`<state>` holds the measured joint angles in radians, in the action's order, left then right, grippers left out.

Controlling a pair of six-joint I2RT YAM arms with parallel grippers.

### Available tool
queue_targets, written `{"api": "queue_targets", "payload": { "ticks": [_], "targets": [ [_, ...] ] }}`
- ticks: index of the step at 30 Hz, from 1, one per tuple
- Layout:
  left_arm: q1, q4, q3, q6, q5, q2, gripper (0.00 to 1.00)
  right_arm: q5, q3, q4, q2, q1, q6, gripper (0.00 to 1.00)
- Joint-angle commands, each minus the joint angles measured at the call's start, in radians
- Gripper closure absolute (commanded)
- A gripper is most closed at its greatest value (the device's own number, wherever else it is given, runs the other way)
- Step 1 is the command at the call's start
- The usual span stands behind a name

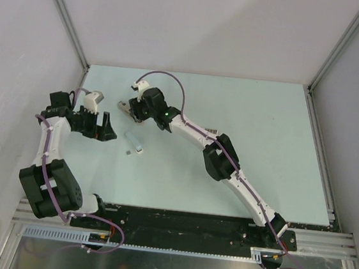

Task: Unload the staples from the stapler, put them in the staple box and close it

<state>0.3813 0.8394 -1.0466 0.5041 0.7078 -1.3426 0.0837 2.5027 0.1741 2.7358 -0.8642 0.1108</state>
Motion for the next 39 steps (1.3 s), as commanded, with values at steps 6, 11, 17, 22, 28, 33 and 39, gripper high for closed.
{"api": "queue_targets", "payload": {
  "ticks": [6,11,17,22,28,33,39],
  "targets": [
    [-0.024,-0.007,-0.032,-0.018,-0.07,0.019,0.0,-0.057,0.045,-0.042,0.012,-0.017,0.018,0.75],
    [-0.038,-0.007,-0.045,-0.029,-0.073,0.02,0.0,-0.099,-0.018,-0.034,-0.037,-0.015,0.03,0.98],
    [-0.09,-0.02,-0.055,-0.046,-0.075,0.012,0.01,-0.182,-0.365,-0.071,-0.261,-0.01,0.033,1.0],
    [-0.165,-0.051,-0.053,-0.067,-0.103,0.01,0.01,-0.223,-0.748,-0.173,-0.52,0.001,0.074,1.0],
    [-0.284,-0.093,-0.047,-0.098,-0.159,0.029,0.01,-0.286,-1.06,-0.14,-0.731,-0.016,0.153,1.0],
    [-0.418,-0.132,-0.057,-0.139,-0.242,0.019,0.01,-0.374,-1.181,-0.029,-0.848,-0.067,0.234,1.0],
    [-0.491,-0.144,-0.159,-0.236,-0.339,-0.055,0.0,-0.389,-1.201,0.072,-0.901,-0.07,0.296,0.76]
  ]
}}
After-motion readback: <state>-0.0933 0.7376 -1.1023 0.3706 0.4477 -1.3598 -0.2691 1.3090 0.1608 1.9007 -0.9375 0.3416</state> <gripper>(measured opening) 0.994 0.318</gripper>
